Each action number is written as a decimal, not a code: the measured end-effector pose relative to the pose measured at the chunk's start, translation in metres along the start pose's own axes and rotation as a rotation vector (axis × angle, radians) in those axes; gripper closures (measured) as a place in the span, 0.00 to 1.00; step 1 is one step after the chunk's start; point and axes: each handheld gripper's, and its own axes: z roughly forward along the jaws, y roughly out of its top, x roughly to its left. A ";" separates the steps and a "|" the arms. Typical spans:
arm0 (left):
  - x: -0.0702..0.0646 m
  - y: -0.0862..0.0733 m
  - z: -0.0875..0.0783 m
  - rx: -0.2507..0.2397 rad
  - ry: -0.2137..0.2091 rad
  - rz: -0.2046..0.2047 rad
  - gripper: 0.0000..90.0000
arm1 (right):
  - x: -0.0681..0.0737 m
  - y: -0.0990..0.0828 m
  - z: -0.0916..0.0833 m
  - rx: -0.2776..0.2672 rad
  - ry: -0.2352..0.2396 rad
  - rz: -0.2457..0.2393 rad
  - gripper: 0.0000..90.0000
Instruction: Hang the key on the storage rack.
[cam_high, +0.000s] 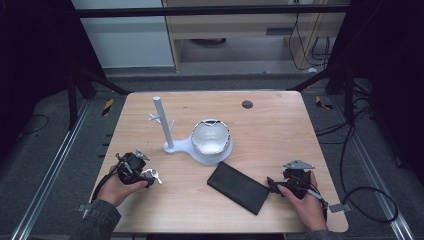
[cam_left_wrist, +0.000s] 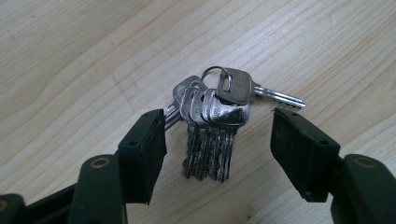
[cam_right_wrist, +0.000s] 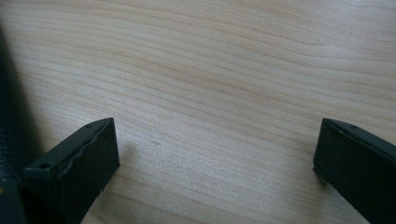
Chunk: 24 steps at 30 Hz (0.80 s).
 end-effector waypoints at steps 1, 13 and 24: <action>0.000 0.000 0.000 0.003 -0.002 0.002 0.43 | 0.000 0.000 0.000 -0.001 -0.002 -0.004 0.00; 0.006 0.003 0.007 0.031 -0.042 -0.007 0.52 | 0.000 0.000 0.000 0.002 0.000 -0.006 0.00; 0.011 0.003 0.006 0.036 -0.042 0.003 0.78 | 0.000 0.000 0.000 0.002 0.001 -0.010 0.00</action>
